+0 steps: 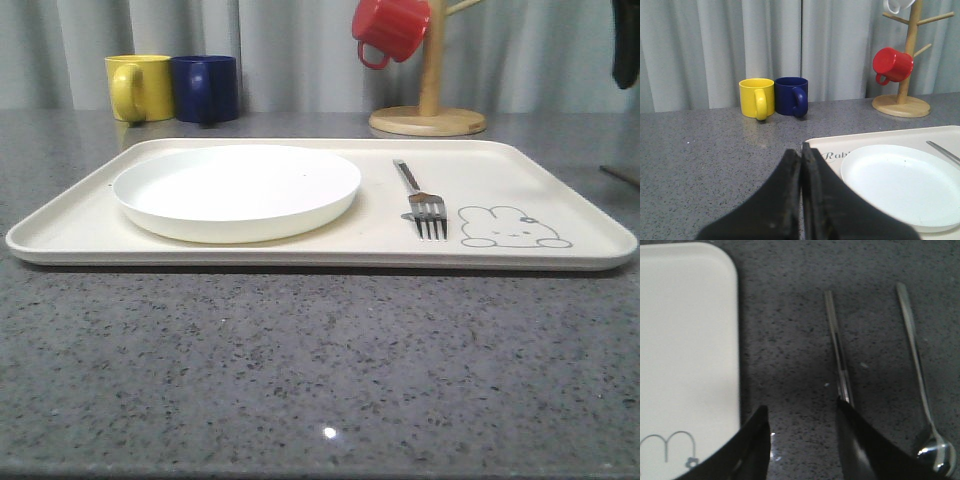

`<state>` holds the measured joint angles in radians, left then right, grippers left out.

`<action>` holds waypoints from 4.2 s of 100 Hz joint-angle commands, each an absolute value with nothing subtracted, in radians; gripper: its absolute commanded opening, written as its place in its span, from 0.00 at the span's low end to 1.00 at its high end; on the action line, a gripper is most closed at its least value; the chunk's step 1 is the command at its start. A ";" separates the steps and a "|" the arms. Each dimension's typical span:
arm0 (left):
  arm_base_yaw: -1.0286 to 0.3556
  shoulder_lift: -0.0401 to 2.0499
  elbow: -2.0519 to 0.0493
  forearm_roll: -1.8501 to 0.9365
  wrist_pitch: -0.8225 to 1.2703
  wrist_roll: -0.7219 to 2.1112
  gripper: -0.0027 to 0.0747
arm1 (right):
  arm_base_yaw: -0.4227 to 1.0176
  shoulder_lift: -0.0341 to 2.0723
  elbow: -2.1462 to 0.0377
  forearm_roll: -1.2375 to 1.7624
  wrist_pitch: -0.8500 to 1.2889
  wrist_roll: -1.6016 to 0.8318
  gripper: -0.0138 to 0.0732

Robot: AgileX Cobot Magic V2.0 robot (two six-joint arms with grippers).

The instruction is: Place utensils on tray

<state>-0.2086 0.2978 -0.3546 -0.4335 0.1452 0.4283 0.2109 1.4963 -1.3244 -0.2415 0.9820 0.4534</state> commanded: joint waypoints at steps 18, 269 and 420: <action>-0.215 0.306 -0.384 -0.440 0.076 0.431 0.01 | 0.028 1.465 -1.274 -0.087 0.848 0.239 0.54; -0.215 0.306 -0.384 -0.440 0.076 0.431 0.01 | 0.420 1.706 -1.359 -0.113 0.742 0.618 0.15; -0.215 0.306 -0.384 -0.440 0.076 0.431 0.01 | -0.178 1.574 -1.358 -0.072 0.949 -0.019 0.58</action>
